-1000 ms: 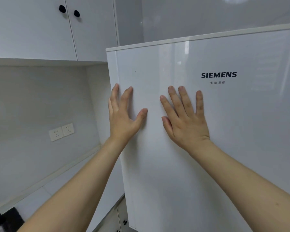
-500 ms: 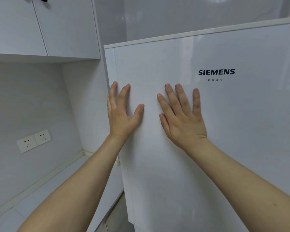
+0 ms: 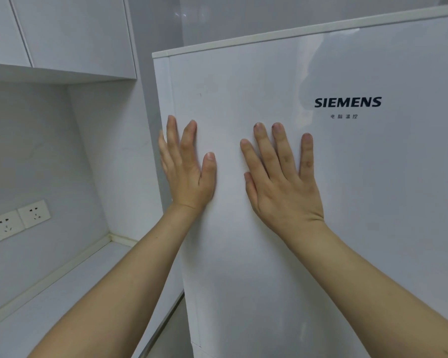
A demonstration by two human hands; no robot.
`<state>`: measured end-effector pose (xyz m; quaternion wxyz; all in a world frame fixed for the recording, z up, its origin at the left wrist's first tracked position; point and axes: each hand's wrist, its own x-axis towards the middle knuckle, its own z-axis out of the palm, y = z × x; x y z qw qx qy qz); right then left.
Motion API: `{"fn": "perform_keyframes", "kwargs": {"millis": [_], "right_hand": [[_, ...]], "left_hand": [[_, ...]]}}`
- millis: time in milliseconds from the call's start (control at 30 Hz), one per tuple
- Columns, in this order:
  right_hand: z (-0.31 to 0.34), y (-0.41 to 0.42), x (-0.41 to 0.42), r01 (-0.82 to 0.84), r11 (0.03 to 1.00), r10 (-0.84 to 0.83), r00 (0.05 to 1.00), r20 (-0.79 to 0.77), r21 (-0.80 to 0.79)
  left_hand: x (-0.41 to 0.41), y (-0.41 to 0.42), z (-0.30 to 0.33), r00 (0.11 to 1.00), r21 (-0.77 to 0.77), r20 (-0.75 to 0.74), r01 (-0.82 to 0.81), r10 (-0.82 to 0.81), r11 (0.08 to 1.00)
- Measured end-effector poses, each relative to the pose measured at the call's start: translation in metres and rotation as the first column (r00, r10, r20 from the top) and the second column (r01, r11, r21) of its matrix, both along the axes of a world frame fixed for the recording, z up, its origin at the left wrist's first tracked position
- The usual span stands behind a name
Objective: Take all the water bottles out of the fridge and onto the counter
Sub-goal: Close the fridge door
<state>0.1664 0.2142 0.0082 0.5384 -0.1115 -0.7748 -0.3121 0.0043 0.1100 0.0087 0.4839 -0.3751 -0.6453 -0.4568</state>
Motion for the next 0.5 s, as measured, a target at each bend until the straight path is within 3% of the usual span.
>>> {"fn": "perform_keyframes", "kwargs": {"millis": [233,500], "right_hand": [[-0.001,-0.002,-0.001,0.020,0.999,-0.019,0.999,0.031,-0.025],[0.007,-0.016,0.010,-0.050,0.981,0.068,0.993,0.094,-0.187]], "left_hand": [[0.001,-0.003,0.000,0.997,-0.060,0.069,-0.030,0.034,0.998],[0.018,-0.034,0.004,0.986,-0.245,0.168,0.022,0.020,0.969]]}}
